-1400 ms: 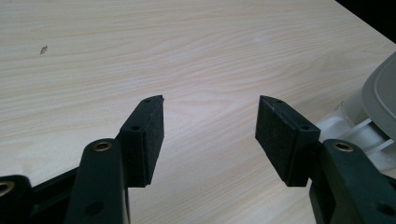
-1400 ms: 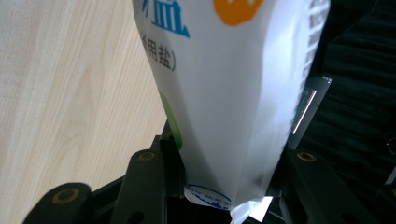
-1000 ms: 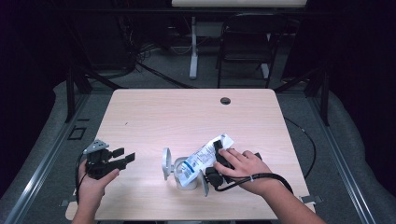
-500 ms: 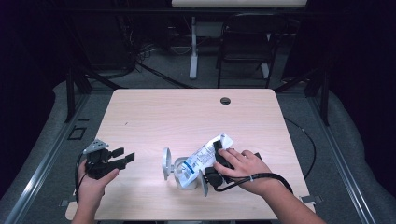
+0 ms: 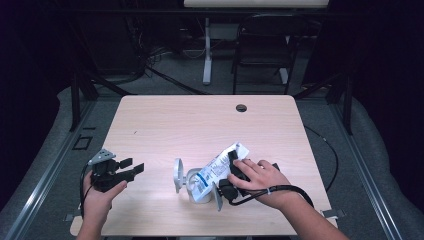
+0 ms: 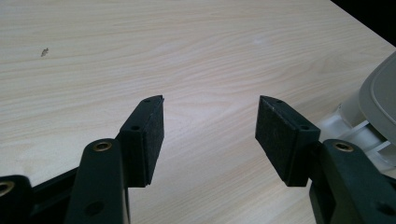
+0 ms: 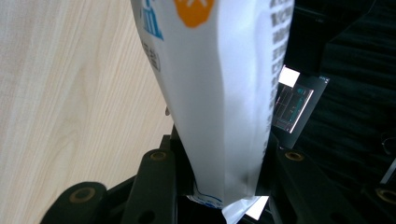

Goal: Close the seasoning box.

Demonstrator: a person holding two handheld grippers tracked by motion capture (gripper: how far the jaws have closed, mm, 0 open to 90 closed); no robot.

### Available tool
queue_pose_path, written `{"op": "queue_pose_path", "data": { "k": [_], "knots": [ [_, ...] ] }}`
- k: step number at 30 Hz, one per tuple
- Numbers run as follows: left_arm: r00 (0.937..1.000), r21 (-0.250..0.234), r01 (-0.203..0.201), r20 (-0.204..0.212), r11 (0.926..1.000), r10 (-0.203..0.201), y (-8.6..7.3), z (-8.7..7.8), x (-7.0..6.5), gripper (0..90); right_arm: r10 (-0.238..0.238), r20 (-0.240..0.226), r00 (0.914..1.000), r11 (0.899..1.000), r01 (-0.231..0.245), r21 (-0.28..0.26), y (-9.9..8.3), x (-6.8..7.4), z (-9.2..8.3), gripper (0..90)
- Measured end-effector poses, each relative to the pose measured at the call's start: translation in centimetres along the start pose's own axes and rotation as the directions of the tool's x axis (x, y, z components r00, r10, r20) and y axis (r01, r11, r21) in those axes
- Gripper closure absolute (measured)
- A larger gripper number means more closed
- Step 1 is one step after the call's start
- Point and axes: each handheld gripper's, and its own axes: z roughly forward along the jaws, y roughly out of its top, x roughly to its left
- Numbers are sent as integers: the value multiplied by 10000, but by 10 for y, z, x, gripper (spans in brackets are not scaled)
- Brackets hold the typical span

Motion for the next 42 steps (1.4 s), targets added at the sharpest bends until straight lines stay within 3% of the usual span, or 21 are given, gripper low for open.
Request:
{"op": "queue_pose_path", "data": {
  "k": [42],
  "knots": [
    [10000, 25, 44, 27, 10000, -44, -1, 1, 1, 425, 227, -156, 9996, 9997, -225, 94, -1, -4, 0, 796]
  ]
}}
